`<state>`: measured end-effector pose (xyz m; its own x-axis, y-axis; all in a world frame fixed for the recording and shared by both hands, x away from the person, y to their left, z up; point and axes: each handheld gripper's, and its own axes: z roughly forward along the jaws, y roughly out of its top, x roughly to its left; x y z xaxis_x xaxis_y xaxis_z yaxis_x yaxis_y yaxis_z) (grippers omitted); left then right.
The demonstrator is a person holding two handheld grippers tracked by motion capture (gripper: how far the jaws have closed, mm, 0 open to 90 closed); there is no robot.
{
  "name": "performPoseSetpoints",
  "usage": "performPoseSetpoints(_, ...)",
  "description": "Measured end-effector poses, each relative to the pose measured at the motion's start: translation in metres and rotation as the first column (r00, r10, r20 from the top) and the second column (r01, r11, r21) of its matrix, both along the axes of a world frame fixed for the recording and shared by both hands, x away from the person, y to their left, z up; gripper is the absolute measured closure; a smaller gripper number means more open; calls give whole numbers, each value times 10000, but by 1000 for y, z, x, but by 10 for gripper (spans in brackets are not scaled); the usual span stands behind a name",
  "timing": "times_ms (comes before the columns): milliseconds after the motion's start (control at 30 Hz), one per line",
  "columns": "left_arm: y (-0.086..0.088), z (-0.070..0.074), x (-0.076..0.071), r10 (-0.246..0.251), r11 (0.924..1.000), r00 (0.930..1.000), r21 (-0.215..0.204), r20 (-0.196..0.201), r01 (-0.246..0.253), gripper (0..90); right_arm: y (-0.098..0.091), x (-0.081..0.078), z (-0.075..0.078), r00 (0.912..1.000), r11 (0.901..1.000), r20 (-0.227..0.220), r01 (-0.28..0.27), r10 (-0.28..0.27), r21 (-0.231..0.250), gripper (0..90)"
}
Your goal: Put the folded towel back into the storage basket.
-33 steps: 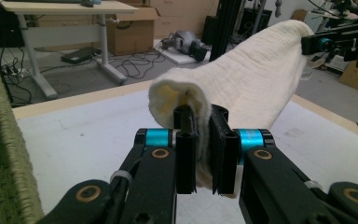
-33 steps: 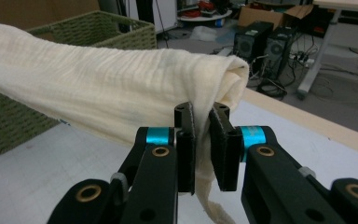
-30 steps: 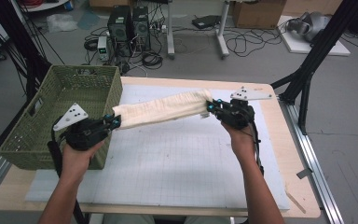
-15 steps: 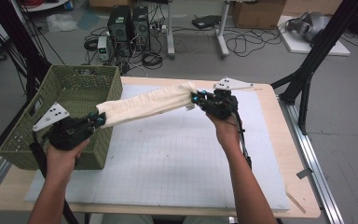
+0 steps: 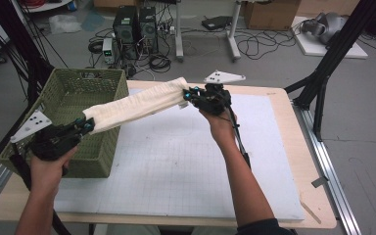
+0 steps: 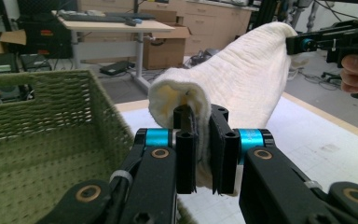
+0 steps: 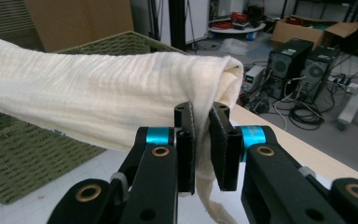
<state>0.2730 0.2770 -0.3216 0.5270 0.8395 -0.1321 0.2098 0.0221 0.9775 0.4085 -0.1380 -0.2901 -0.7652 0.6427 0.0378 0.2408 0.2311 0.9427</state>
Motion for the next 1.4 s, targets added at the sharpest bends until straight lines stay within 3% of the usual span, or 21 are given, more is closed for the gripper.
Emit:
performPoseSetpoints(567, 56, 3, -22, 1030, 9947, 9946, -52, 98, -1030, 820, 77, 22, 10, 9955, 9957, 213, -918, 921, -133, 819)
performPoseSetpoints(1000, 95, -1, -36, 1814, 9834, 9832, -83, 182, -1812, 820, 135, 39, 7, 9880, 9880, 161, -1532, 1536, -210, 818)
performPoseSetpoints(1400, 117, -7, -39, 2281, 9736, 9736, -3, 86, -2281, 820, 173, 52, -2, 9838, 9825, -25, -1792, 1793, -515, 817)
